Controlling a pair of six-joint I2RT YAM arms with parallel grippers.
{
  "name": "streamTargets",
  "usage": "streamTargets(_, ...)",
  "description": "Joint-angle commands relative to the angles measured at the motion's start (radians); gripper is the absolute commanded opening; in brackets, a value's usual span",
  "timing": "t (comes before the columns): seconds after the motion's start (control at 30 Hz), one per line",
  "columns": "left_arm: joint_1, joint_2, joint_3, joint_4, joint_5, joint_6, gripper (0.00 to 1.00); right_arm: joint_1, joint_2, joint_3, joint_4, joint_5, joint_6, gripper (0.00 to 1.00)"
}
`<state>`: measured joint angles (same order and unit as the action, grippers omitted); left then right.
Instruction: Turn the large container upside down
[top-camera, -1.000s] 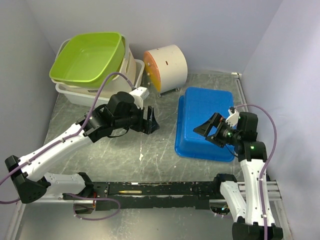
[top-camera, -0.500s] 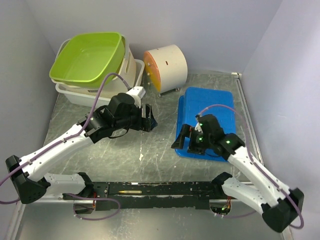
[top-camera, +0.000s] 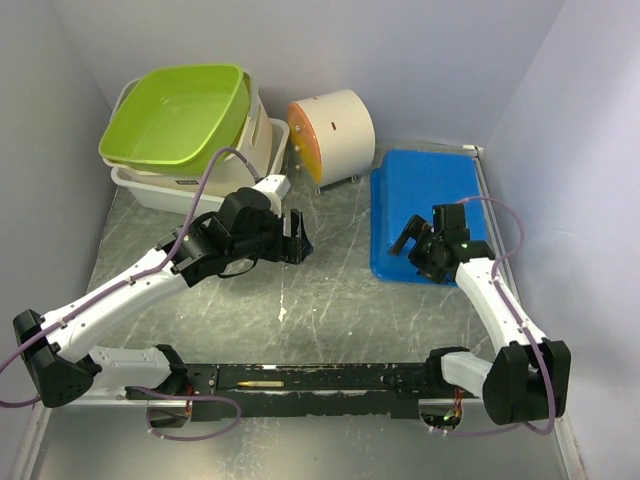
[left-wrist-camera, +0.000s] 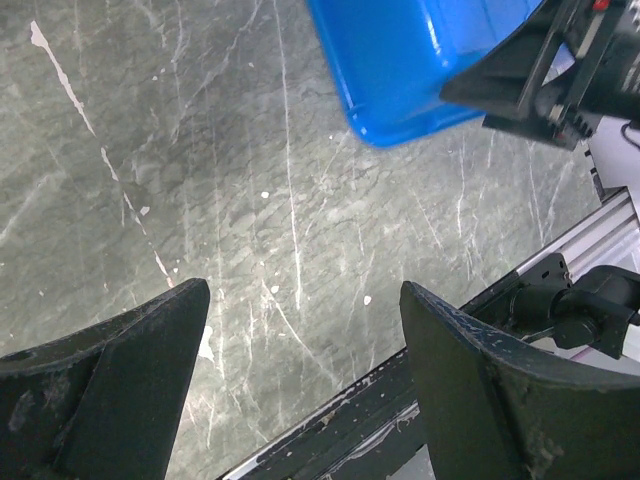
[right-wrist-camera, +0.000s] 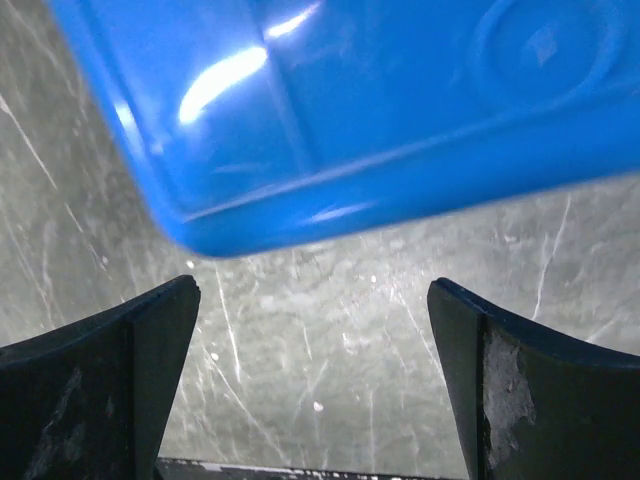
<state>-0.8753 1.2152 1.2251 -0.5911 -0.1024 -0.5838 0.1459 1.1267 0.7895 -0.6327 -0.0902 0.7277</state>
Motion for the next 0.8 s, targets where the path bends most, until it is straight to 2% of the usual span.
streamTargets(0.0, 0.008, -0.031, -0.008, -0.005, -0.019, 0.014, 0.88, -0.044, 0.001, 0.089, 0.068, -0.026, -0.062, 1.00)
streamTargets(0.1, 0.008, -0.048, -0.018, -0.005, -0.016, 0.028, 0.88, 0.015, -0.035, 0.109, 0.088, -0.083, -0.060, 1.00)
streamTargets(0.3, 0.008, -0.058, -0.021, -0.005, -0.020, 0.043, 0.88, 0.296, -0.004, 0.123, 0.127, 0.032, 0.012, 1.00)
streamTargets(0.47, 0.007, -0.075, -0.032, -0.009, -0.021, 0.037, 0.88, 0.325, 0.133, 0.137, 0.196, 0.068, 0.028, 1.00)
streamTargets(0.6, 0.008, -0.105, -0.047, -0.023, -0.027, 0.030, 0.88, 0.316, 0.249, 0.236, 0.154, 0.217, 0.006, 1.00)
streamTargets(0.77, 0.009, -0.133, -0.061, -0.038, -0.028, 0.017, 0.88, 0.210, 0.389, 0.383, 0.114, 0.328, -0.033, 1.00)
